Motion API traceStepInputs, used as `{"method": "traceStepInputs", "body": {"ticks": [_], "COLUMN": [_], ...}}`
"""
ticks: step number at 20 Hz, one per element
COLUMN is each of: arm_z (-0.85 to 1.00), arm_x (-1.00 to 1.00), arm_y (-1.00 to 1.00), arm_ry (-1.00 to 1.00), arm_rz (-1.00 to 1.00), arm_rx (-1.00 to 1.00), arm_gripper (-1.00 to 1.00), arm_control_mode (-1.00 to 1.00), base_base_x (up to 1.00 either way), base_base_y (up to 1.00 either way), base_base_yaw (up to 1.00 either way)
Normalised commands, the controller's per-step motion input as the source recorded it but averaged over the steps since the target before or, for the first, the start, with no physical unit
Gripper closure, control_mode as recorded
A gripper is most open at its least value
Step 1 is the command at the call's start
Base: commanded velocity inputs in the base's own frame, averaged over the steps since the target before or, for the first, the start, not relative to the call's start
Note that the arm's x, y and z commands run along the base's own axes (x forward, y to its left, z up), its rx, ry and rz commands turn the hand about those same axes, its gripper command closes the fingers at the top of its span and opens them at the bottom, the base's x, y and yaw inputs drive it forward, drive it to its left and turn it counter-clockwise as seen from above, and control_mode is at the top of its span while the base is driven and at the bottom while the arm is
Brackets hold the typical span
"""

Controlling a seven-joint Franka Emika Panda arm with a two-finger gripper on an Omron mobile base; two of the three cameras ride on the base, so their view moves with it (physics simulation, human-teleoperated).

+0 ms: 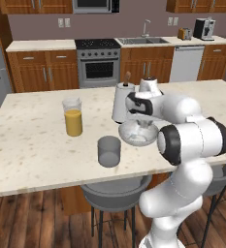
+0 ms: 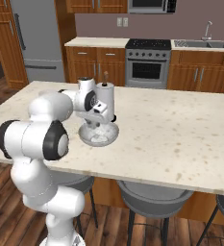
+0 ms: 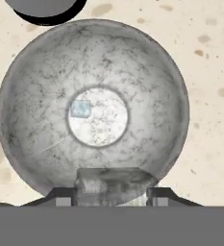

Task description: There are two ice cubes in the ice bowl. Place both ice cubes in the glass cup.

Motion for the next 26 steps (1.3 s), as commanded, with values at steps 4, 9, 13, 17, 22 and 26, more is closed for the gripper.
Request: {"method": "traceStepInputs", "body": {"ticks": [4, 9, 13, 17, 22, 26], "arm_z": [0.52, 0.27, 0.28, 0.77, 0.92, 0.03], "arm_x": [-1.00, -0.98, -0.66, -0.19, -0.03, -0.01], "arm_y": [0.24, 0.50, 0.77, 0.85, 0.53, 0.36], "arm_ry": [0.08, 0.03, 0.00, -0.05, -0.04, -0.17], "arm_rz": [-0.02, -0.01, 0.00, 0.00, 0.00, 0.00], "arm_rx": [0.04, 0.03, 0.00, -0.03, -0.09, -0.02], "arm_gripper": [1.00, 1.00, 1.00, 1.00, 1.00, 1.00], "arm_control_mode": [-1.00, -1.00, -1.00, -1.00, -1.00, -1.00], "base_base_x": [0.00, 0.00, 0.00, 0.00, 0.00, 0.00], "base_base_y": [0.00, 0.00, 0.00, 0.00, 0.00, 0.00], "base_base_yaw": [0.00, 0.00, 0.00, 0.00, 0.00, 0.00]}}
